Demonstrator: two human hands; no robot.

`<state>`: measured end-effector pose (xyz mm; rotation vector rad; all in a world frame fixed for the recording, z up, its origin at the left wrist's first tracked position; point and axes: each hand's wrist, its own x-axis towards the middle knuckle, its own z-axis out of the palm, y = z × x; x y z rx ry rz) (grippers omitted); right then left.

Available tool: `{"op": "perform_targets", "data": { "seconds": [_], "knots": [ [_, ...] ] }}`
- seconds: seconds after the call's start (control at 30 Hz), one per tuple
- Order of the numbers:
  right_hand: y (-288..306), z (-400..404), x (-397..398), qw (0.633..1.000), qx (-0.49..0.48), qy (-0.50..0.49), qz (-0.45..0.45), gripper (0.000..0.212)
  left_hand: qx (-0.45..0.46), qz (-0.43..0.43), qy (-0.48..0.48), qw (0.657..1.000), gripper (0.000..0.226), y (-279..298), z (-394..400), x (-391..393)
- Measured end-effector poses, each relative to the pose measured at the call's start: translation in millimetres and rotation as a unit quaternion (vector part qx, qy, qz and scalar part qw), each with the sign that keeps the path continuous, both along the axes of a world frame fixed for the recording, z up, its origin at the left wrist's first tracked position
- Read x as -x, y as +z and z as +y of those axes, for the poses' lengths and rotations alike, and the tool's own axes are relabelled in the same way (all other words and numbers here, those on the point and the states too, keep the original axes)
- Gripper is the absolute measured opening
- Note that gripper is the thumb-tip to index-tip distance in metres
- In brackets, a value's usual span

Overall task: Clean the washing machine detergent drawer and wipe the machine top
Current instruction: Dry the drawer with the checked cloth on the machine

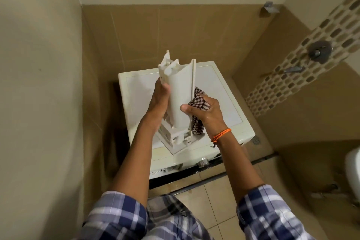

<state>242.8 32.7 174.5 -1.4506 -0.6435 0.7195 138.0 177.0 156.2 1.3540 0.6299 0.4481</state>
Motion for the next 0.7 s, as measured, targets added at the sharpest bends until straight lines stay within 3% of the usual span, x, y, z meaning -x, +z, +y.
{"op": "perform_targets", "data": {
  "seconds": [0.07,0.13,0.33,0.5,0.57,0.63,0.7],
  "knots": [
    [-2,2,1,1.000,-0.004,-0.017,-0.021,0.024,-0.050,-0.023,-0.007,0.998,0.133,-3,1,-8],
    [-4,3,-1,0.999,0.002,-0.022,-0.044,0.018,-0.059,-0.029,-0.015,0.998,0.143,-5,2,-14],
    [2,-1,-10,0.988,0.085,0.012,-0.131,0.020,-0.013,-0.040,0.048,0.998,0.112,-13,0,-12],
    [-7,-4,2,0.979,-0.010,-0.200,0.026,0.051,-0.010,-0.065,0.067,0.996,0.110,-7,4,-8],
    [-19,-14,13,0.990,0.056,-0.114,-0.064,0.054,-0.005,-0.080,0.089,0.993,0.108,-3,7,-8],
    [-32,-29,21,0.973,0.150,0.023,-0.176,0.050,-0.018,-0.079,0.090,0.993,0.108,-1,11,-6],
    [-37,-38,23,0.957,0.183,0.086,-0.208,0.053,-0.041,-0.069,0.068,0.994,0.111,-2,14,-2]
  ]
}}
